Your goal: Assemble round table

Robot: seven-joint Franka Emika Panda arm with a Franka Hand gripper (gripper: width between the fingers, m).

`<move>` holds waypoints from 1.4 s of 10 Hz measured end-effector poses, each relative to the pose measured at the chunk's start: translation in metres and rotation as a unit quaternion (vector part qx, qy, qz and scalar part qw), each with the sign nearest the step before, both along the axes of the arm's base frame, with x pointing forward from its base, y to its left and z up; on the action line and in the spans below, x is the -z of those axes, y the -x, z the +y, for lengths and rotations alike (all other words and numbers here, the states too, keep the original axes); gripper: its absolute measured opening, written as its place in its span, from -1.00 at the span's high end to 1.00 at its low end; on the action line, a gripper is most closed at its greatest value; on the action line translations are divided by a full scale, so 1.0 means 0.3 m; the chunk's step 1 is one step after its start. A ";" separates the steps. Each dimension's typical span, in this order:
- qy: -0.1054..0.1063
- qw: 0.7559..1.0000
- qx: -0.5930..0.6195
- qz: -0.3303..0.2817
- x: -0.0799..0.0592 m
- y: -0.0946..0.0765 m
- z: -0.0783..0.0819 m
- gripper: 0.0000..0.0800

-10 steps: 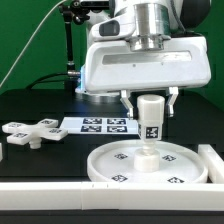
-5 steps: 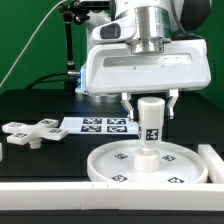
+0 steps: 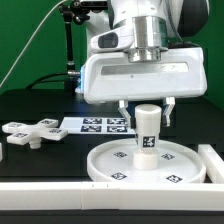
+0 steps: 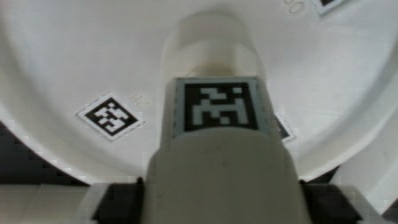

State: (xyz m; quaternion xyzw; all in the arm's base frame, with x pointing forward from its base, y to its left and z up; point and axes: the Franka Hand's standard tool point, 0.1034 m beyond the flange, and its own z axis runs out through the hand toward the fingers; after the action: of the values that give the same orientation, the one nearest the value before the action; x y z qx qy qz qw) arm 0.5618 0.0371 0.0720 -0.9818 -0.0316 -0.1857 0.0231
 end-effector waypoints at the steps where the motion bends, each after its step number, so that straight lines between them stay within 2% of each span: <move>1: 0.001 1.000 0.000 -0.004 0.002 -0.003 0.001 -0.02; 6: 0.007 1.000 -0.002 -0.018 0.001 -0.011 -0.008 -0.02; 7: 0.007 1.000 -0.002 -0.018 0.001 -0.011 -0.008 -0.26; 8: 0.007 1.000 -0.002 -0.018 0.001 -0.011 -0.008 -0.26; 9: 0.005 1.000 -0.003 -0.014 -0.003 -0.009 -0.005 -0.54; 11: 0.001 1.000 -0.008 -0.008 -0.061 -0.014 0.003 -0.61; 13: -0.009 1.000 -0.010 0.019 -0.096 -0.007 0.010 -0.62; 14: -0.008 1.000 -0.010 0.017 -0.096 -0.010 0.009 -0.62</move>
Offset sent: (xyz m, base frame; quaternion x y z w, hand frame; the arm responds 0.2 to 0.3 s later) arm -0.0068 -0.0010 -0.0130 -0.0059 0.0114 -0.0060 0.9999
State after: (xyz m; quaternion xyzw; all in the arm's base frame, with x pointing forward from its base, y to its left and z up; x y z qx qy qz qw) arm 0.5647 0.0399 0.1006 -0.9842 -0.0397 -0.1692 0.0336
